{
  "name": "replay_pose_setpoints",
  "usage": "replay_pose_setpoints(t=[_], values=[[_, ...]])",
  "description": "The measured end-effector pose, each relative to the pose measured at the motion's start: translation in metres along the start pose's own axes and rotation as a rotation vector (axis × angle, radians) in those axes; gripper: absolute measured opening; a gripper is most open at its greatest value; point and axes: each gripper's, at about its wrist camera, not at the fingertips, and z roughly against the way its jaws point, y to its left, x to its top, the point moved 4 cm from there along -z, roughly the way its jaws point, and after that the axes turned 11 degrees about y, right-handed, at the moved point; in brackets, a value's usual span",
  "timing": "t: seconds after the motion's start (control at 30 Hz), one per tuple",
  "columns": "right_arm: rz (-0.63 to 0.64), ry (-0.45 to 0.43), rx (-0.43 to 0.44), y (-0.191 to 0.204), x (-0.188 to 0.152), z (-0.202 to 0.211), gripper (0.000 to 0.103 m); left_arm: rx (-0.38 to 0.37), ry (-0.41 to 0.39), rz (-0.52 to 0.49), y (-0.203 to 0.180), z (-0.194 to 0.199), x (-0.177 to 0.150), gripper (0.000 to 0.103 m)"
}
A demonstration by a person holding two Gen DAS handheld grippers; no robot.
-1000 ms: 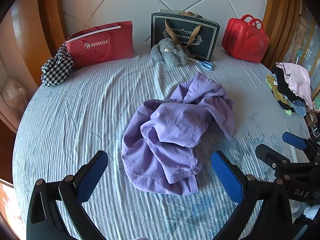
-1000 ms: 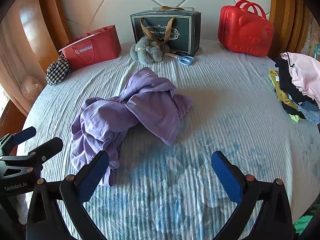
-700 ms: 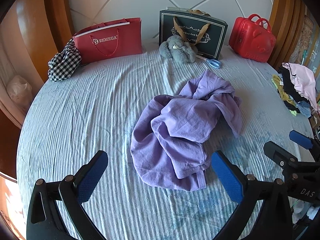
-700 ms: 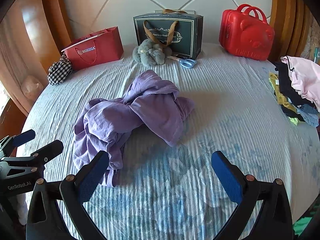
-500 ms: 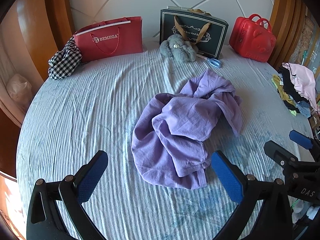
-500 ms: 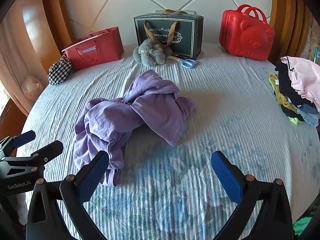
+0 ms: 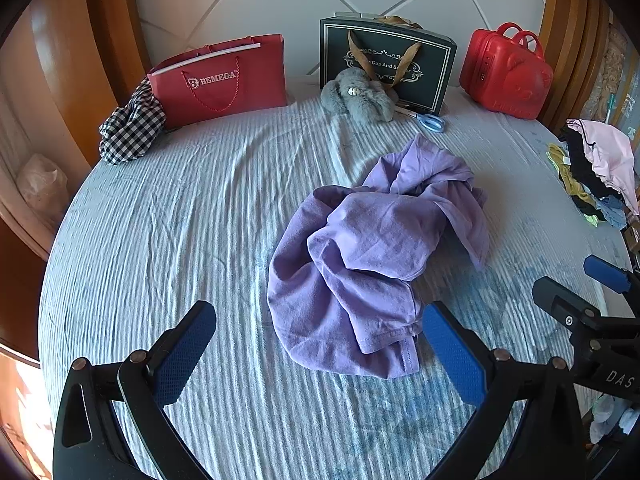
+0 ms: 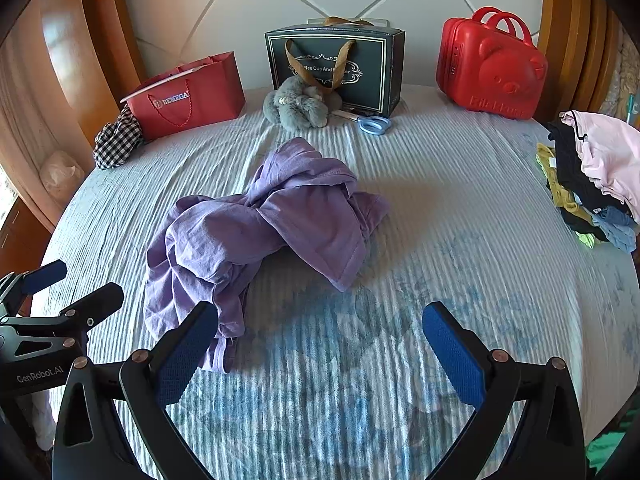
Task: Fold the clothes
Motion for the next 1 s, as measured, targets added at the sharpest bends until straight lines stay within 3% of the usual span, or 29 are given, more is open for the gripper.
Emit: replay_pose_setpoints(t=[1.0], values=[[0.023, 0.037, 0.000, 0.001, 0.010, -0.016, 0.103, 0.011, 0.026, 0.020, 0.003, -0.014, 0.006, 0.103]])
